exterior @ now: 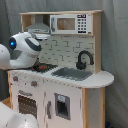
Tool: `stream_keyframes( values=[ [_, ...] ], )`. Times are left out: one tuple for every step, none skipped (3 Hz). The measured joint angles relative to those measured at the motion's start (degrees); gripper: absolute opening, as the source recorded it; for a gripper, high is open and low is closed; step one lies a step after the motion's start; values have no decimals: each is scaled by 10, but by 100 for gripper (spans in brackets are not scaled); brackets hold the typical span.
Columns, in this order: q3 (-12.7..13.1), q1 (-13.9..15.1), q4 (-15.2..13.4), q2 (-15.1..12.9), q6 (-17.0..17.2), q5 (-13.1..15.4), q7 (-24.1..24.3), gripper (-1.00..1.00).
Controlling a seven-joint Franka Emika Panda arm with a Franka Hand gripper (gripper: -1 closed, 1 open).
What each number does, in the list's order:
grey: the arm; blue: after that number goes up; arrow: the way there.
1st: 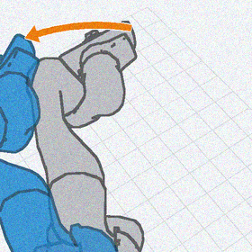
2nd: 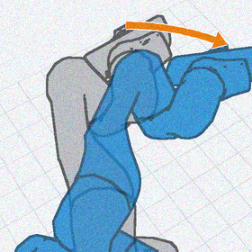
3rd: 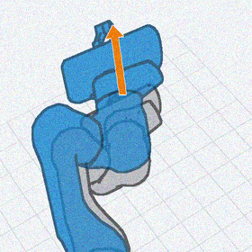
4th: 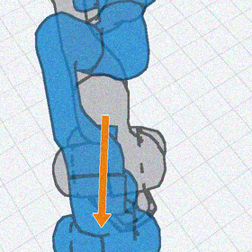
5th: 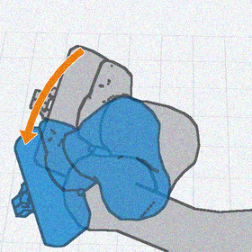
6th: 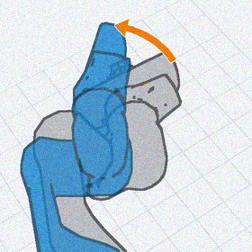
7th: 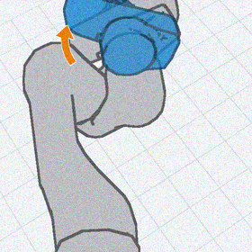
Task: Play with the kitchen
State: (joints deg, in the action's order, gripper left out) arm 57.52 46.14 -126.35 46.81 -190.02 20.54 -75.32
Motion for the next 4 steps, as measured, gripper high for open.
stream_keyframes(
  values=[
    [22,-33,-17,29,26,-15,14,100],
    [47,-71,-37,62,56,-32,32,100],
    [69,-105,-55,91,83,-48,47,100],
    [92,-142,-74,123,112,-64,64,100]
  ],
)
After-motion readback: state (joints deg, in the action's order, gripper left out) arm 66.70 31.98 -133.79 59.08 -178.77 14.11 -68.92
